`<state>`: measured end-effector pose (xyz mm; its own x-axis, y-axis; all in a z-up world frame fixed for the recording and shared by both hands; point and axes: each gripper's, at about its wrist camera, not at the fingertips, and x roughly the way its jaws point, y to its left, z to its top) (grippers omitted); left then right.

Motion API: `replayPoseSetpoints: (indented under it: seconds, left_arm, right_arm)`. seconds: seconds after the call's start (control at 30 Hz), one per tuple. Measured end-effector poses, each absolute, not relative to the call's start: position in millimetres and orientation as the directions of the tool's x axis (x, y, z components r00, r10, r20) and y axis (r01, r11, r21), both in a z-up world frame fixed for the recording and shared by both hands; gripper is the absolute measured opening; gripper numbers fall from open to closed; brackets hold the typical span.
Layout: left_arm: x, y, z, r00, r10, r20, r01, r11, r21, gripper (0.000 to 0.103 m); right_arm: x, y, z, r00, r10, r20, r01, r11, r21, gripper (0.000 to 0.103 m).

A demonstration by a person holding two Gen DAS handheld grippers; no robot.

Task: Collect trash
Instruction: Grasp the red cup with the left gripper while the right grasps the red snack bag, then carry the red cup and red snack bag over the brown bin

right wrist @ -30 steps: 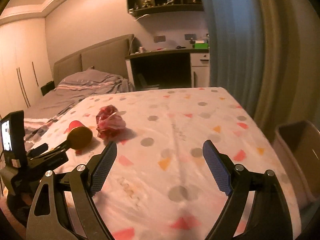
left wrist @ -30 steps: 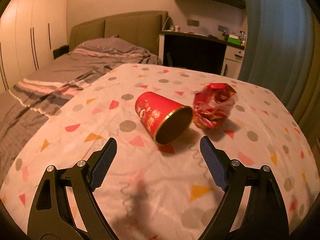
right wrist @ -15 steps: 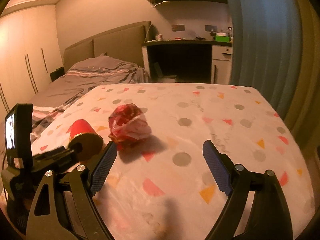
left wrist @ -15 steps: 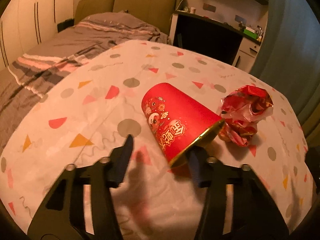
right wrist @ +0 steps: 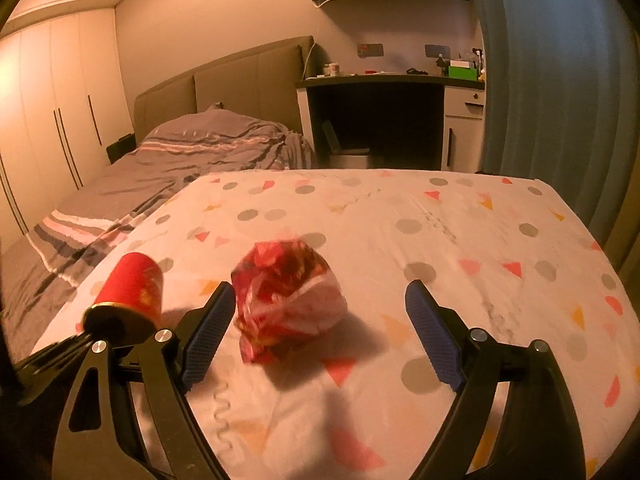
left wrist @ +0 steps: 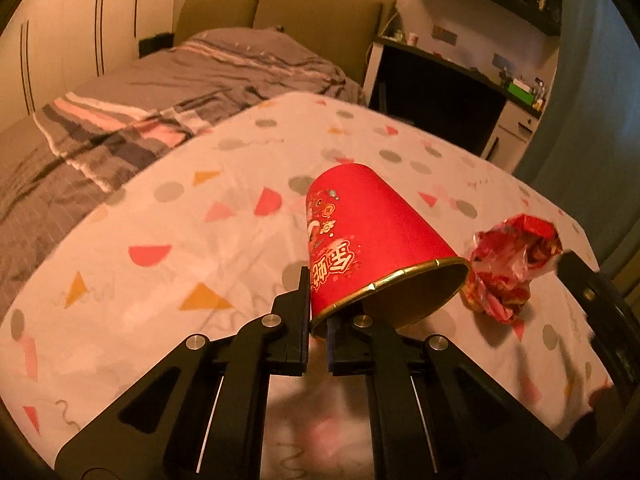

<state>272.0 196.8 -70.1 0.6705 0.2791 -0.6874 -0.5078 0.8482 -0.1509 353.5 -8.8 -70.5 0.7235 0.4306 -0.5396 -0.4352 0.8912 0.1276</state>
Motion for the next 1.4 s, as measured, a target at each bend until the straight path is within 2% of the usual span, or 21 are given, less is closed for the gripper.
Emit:
replayPoseSetpoints:
  seconds: [0.17,0.23,0.3,0.37,0.4,0.47,0.63,1.03,1.4]
  left_arm:
    - [269,196,-61,0.682,0.317,-0.659,-0.512,0.851,-0.120,0.005]
    - [268,198,-60,0.684,0.320,-0.655,-0.513,0.850,-0.122,0.005]
    - [268,199,-59,0.685,0.324,-0.653,-0.515,0.849,-0.118,0.005]
    - [268,201,-60,0.684,0.322,-0.654,-0.514,0.850,-0.119,0.005]
    - [268,200,-60,0.685,0.321,-0.654,-0.514,0.849,-0.122,0.005]
    - [268,200,-60,0.685,0.322,-0.654,-0.515,0.849,-0.122,0.005]
    - [267,202,-61,0.686,0.321,-0.652,-0.515,0.848,-0.124,0.005]
    - [266,182,-57,0.704,0.311,-0.639,-0.468,0.879,-0.088,0.005]
    - [237,98,-27,0.785,0.194,-0.588,-0.301,0.950,-0.088,0.005]
  right_arm:
    - [367,3,-75,0.712,0.431,-0.554,-0.434,0.891,0.135,0.075]
    - [370,9,-79,0.697,0.430,-0.574,-0.442,0.888,0.128,0.064]
    - [371,12,-82,0.685,0.436,-0.584,-0.455,0.882,0.125,0.059]
    - [369,15,-83,0.680,0.443,-0.585,-0.467,0.876,0.121,0.051]
    - [368,17,-83,0.678,0.438,-0.590,-0.471,0.876,0.108,0.040]
    - [366,20,-86,0.675,0.434,-0.597,-0.478,0.873,0.095,0.038]
    - [362,15,-86,0.678,0.437,-0.591,-0.478,0.873,0.097,0.024]
    - [326,-32,-60,0.733,0.420,-0.536,-0.435,0.894,0.106,0.021]
    - [270,-116,-41,0.783,0.366,-0.503,-0.389,0.919,0.063,0.021]
